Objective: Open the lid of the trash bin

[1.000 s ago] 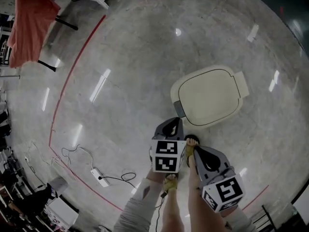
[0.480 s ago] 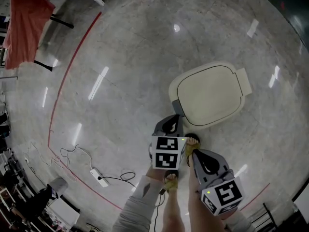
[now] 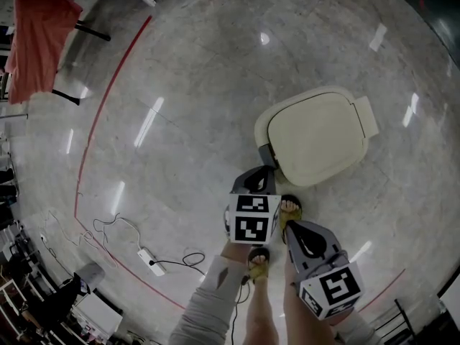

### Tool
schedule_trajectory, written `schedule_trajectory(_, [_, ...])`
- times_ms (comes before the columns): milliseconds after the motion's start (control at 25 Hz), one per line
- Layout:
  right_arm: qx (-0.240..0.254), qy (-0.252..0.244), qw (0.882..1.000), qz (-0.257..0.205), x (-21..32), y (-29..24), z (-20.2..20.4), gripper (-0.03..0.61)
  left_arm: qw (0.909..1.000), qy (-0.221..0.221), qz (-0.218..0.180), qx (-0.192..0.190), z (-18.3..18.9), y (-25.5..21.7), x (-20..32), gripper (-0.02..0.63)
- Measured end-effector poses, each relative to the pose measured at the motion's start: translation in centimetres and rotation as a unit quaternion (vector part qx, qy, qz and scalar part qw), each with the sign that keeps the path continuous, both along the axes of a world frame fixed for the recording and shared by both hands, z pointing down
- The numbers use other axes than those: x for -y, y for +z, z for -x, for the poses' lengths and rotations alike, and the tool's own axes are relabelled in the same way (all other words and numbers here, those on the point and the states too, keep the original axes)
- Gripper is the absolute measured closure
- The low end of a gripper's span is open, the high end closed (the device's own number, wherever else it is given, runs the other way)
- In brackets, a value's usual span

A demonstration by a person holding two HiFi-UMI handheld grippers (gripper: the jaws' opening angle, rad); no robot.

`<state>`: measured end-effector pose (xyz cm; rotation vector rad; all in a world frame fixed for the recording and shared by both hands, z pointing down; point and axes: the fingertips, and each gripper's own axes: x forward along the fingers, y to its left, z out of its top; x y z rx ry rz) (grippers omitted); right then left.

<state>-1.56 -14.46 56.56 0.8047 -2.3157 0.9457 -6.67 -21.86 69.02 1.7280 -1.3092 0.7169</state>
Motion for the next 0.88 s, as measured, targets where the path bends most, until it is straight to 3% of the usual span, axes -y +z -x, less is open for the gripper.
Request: schedule_trajectory(880, [0.001,0.002,1.000,-0.009,-0.36,-0.64,-0.17,0.580,0.9998,-0.004,-0.017,0.009,0.08,-0.24,-0.14,0.609])
